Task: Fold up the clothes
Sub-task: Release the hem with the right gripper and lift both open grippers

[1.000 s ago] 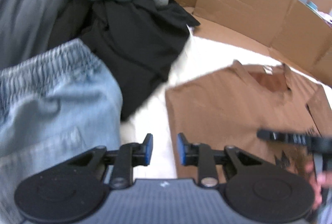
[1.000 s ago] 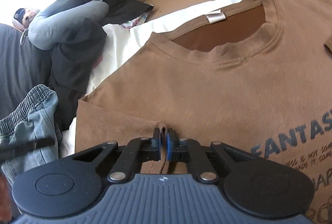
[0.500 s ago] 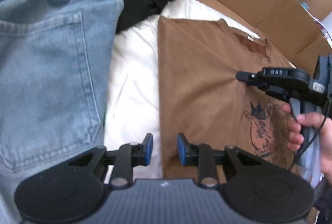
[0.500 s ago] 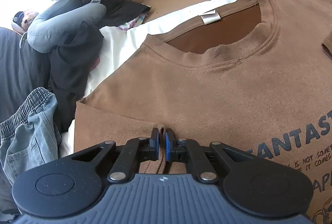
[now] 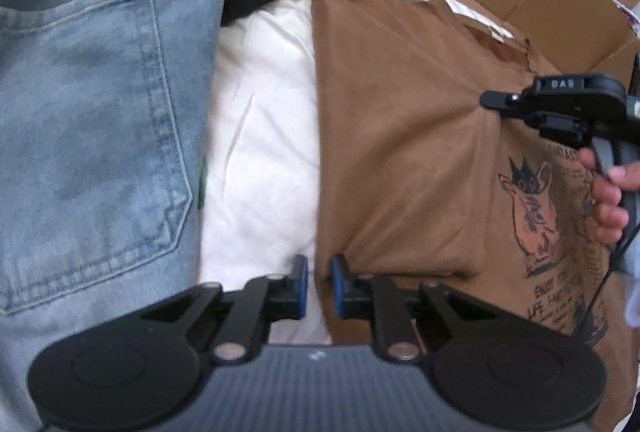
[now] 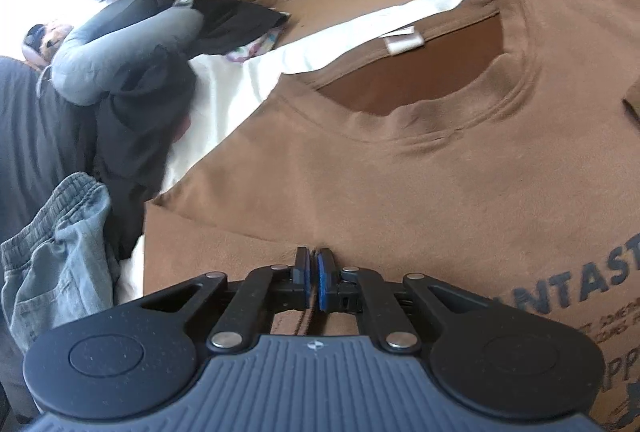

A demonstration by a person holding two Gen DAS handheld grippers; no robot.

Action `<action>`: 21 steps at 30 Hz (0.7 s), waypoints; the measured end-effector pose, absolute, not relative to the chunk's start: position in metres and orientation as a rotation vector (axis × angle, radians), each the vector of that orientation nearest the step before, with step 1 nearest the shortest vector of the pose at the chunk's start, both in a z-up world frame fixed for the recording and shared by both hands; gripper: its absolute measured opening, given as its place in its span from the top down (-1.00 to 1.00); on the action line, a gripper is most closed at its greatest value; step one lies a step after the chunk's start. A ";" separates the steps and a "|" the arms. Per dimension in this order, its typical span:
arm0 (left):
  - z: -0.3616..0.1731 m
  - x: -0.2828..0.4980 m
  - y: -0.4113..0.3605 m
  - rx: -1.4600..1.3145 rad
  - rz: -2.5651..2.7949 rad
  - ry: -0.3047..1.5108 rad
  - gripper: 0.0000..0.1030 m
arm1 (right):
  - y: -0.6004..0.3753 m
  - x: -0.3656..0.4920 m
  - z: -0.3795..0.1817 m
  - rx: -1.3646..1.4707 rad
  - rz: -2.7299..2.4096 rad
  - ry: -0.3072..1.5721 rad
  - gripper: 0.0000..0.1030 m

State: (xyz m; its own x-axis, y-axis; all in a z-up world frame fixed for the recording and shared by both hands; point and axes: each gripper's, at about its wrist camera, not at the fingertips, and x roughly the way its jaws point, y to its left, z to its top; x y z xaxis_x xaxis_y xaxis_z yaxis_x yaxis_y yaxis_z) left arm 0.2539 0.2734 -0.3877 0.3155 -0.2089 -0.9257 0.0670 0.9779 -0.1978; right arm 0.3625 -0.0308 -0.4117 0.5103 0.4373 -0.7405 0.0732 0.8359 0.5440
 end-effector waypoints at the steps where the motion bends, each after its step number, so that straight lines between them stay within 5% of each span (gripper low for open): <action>1: -0.388 0.254 0.273 -0.124 -0.182 1.238 0.74 | -0.033 0.361 -0.411 0.566 0.220 1.021 0.84; 8: -0.372 0.245 0.261 -0.025 -0.185 1.212 0.76 | -0.055 0.327 -0.402 0.643 0.110 0.988 0.55; 21: -0.352 0.247 0.222 -0.078 -0.262 1.078 0.76 | -0.029 0.292 -0.403 0.721 0.204 1.025 0.34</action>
